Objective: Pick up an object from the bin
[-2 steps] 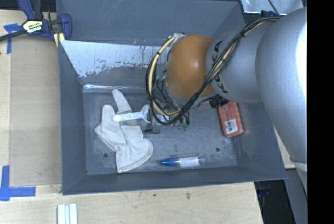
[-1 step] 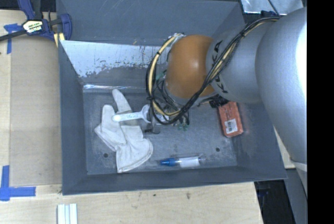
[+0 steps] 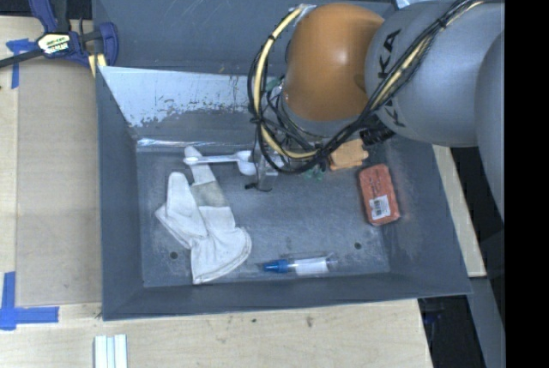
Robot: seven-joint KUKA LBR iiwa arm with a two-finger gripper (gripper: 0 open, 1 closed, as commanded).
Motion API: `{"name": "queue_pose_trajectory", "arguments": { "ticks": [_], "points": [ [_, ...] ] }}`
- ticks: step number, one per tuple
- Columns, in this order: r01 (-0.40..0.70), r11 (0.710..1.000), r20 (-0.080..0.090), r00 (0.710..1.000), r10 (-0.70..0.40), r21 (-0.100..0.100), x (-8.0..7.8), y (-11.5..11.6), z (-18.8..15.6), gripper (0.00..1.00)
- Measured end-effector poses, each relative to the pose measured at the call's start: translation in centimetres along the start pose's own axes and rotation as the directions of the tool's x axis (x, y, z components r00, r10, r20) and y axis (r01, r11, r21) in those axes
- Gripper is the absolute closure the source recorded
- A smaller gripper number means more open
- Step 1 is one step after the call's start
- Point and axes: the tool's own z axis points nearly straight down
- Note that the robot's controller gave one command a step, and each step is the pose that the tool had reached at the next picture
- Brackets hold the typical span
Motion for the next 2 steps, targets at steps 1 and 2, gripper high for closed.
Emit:
{"name": "queue_pose_trajectory", "arguments": {
  "ticks": [1,2],
  "points": [
    [0.000,1.000,0.000,1.000,0.000,0.000,0.0,0.0,0.0,1.00],
    [0.017,1.000,-0.005,1.000,-0.017,0.001,-0.9,-0.5,-4.8,1.00]
  ]
}}
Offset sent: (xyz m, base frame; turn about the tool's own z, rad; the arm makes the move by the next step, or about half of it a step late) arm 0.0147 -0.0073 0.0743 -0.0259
